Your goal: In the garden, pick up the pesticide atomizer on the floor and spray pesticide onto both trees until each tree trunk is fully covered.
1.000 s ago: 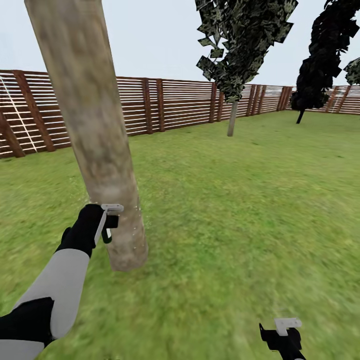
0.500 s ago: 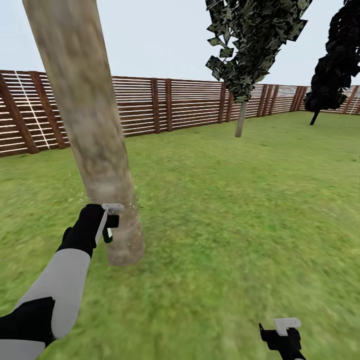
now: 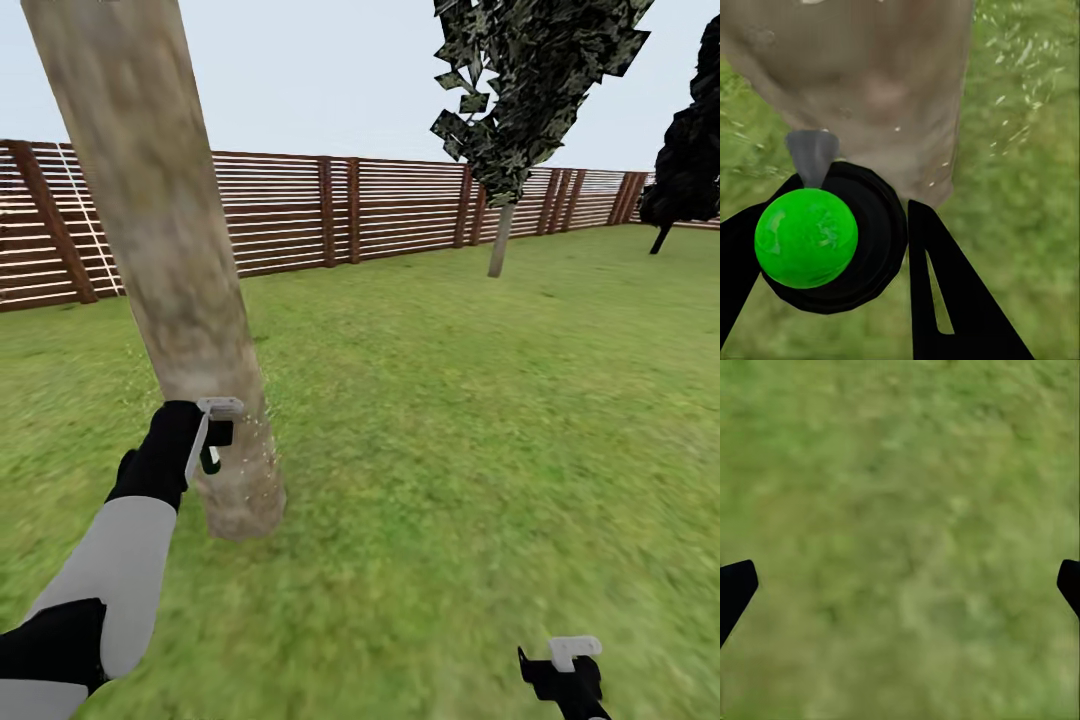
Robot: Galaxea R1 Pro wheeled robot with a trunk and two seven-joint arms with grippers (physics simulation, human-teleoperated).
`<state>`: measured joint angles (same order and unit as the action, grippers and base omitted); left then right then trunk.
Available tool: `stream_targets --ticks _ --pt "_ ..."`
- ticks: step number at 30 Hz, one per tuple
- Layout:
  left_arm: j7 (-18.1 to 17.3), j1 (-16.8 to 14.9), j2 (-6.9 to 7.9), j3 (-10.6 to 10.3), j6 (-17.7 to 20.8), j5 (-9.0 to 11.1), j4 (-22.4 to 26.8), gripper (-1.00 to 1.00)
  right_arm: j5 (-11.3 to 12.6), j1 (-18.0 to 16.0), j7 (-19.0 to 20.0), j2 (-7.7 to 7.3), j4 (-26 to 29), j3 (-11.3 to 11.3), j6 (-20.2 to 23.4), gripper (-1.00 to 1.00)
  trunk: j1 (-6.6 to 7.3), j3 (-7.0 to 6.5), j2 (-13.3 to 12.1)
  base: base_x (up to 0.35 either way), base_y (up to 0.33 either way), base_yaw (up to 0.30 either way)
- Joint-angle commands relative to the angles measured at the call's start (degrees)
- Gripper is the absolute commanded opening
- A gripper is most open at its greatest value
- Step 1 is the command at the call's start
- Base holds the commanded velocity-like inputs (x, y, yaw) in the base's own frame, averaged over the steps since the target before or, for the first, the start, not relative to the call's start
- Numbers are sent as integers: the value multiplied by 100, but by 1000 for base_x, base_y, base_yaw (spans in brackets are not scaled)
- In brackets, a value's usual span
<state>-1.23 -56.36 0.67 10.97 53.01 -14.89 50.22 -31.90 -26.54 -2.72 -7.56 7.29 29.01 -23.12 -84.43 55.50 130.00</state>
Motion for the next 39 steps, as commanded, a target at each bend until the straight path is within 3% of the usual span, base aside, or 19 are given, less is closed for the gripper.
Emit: stream_targets --ticks 1,9,30,39 --pt "0 3 -3 1 -1 -11 3 -100 0 0 0 0 0 -1 0 100 0 0 0 20 -14 277" --pt "9 19 145 43 -9 -32 -3 -100 0 0 0 0 6 -1 0 100 0 0 0 5 -2 229" --pt "28 153 82 18 -51 -28 -64 -100 0 0 0 -6 9 2 0 100 0 0 0 94 -245 3" --pt "35 748 157 77 -87 -30 -59 -100 0 0 0 0 9 -1 0 100 0 0 0 106 -260 255"
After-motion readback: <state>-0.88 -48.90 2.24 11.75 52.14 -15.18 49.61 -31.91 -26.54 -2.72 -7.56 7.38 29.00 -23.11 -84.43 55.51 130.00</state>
